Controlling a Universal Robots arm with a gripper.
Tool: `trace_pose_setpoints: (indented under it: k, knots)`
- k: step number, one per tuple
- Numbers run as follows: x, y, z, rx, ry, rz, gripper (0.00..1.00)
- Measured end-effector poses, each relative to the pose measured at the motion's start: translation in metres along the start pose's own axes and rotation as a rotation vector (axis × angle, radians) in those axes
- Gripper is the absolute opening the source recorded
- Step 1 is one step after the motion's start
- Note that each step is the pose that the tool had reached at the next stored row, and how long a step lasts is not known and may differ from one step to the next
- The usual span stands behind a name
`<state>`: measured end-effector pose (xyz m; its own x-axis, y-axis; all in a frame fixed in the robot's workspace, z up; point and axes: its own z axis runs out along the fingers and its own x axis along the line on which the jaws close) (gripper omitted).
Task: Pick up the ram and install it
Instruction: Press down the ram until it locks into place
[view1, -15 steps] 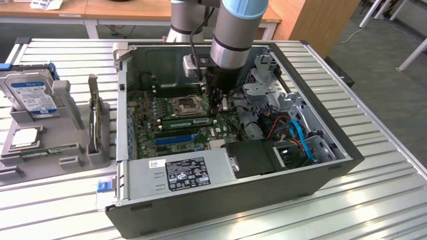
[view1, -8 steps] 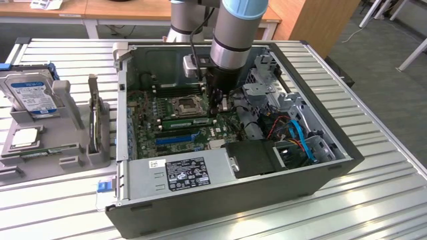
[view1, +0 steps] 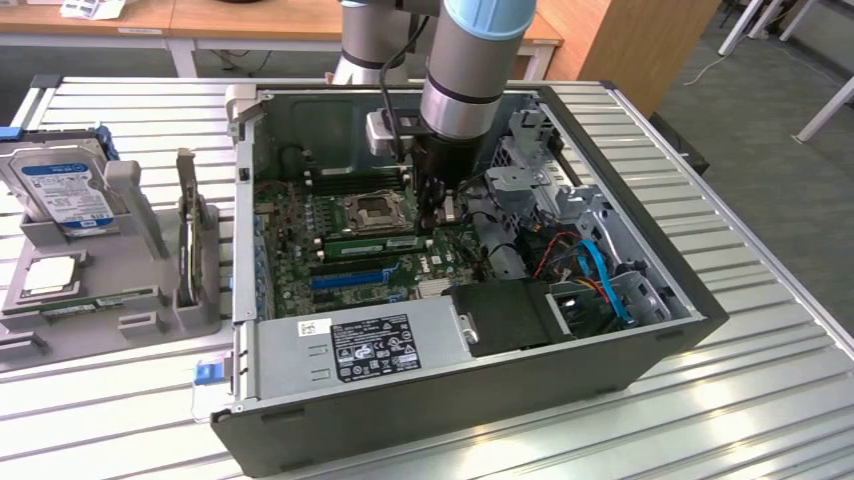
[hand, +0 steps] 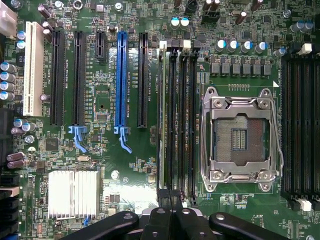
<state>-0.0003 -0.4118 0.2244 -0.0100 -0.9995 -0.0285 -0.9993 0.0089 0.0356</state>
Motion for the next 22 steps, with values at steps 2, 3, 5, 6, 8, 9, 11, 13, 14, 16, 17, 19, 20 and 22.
trace_pose_setpoints:
  k: [2, 3, 5, 6, 8, 9, 11, 13, 14, 16, 17, 19, 20, 22]
  knots:
    - [0.0000, -0.0001, 0.0003, 0.0001, -0.0001, 0.000, 0.10]
    - [0.0000, -0.0001, 0.0006, 0.0001, -0.0002, 0.000, 0.10]
    - [0.0000, 0.0000, 0.0007, 0.0001, -0.0002, 0.000, 0.10]
    - [0.0000, 0.0000, 0.0007, 0.0001, -0.0002, 0.000, 0.10]
    - [0.0000, 0.0000, 0.0007, 0.0001, -0.0001, 0.000, 0.10]
    - [0.0000, 0.0000, 0.0007, 0.0001, -0.0002, 0.000, 0.10]
    - [0.0000, -0.0001, 0.0010, 0.0001, -0.0003, 0.000, 0.10]
    - [0.0000, 0.0000, 0.0010, 0.0001, -0.0002, 0.000, 0.10]
    - [0.0000, 0.0000, 0.0010, 0.0001, -0.0002, 0.000, 0.10]
    - [0.0000, 0.0000, 0.0010, 0.0000, -0.0001, 0.000, 0.10]
    - [0.0000, 0.0000, 0.0009, 0.0001, -0.0005, 0.000, 0.10]
    - [-0.0001, 0.0000, 0.0000, 0.0003, -0.0010, 0.000, 0.10]
    - [-0.0001, 0.0000, -0.0012, 0.0002, -0.0005, 0.000, 0.10]
    - [-0.0001, 0.0001, -0.0034, 0.0001, -0.0003, 0.000, 0.10]
